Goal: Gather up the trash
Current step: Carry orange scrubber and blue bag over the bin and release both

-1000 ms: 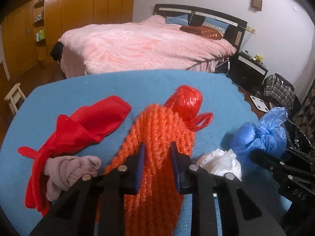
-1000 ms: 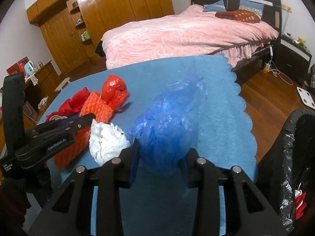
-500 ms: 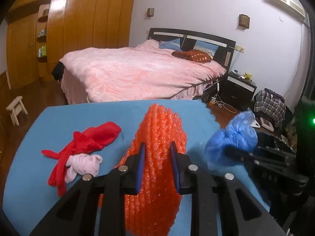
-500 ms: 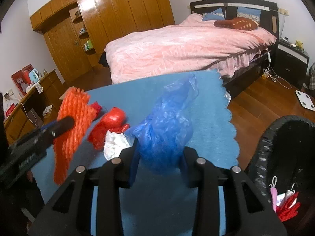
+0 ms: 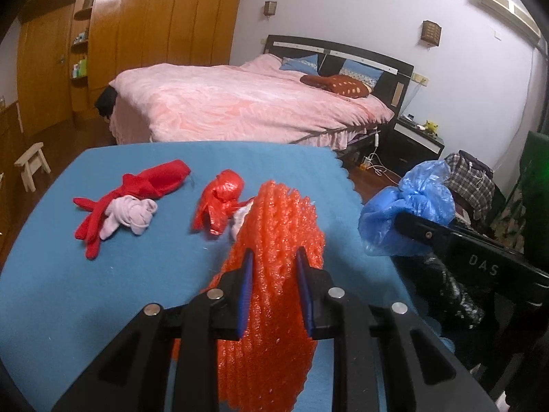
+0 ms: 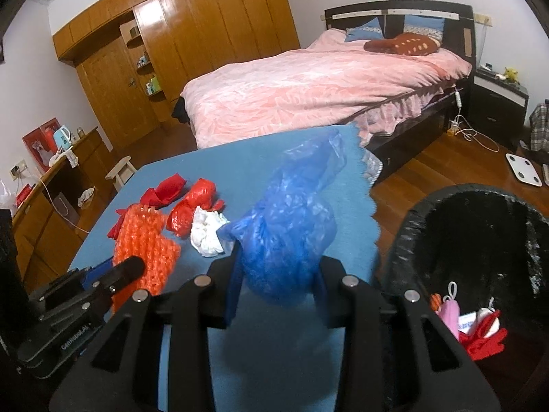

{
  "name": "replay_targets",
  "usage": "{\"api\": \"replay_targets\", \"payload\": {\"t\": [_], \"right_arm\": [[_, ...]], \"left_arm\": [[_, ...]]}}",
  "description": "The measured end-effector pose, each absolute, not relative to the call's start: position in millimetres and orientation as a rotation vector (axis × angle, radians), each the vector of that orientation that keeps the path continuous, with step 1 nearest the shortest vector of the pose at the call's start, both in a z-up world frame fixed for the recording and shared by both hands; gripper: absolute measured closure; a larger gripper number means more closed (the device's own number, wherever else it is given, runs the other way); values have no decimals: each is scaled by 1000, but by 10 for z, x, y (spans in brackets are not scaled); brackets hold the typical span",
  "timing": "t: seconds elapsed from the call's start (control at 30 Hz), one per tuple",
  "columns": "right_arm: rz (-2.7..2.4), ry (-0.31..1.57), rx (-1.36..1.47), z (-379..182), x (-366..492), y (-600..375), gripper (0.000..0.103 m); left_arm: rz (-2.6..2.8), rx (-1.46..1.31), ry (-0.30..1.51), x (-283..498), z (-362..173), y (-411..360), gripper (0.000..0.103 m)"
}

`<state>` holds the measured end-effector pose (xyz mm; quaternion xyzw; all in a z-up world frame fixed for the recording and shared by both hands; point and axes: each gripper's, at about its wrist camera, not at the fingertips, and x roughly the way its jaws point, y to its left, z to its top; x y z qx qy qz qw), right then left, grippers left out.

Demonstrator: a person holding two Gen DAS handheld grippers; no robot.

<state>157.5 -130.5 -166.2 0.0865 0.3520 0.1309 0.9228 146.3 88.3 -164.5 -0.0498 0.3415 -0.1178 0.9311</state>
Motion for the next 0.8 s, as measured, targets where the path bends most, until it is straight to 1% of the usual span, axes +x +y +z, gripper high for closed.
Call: {"api": "replay_targets", "payload": {"t": [0.17,0.33,0.8], "right_arm": [[227,699,190,-1557,1423,-1546,68],[159,678,206,-1489,1296,-1885,68],[-77,655,230,-1506,879,-3043,68]], "left_arm": [[-272,-77,671,1466,-1545,646,79],[-331,-52,654,1519,-1440,251,79],[-583,-3,630,1672,-1243,-1146,79]]}}
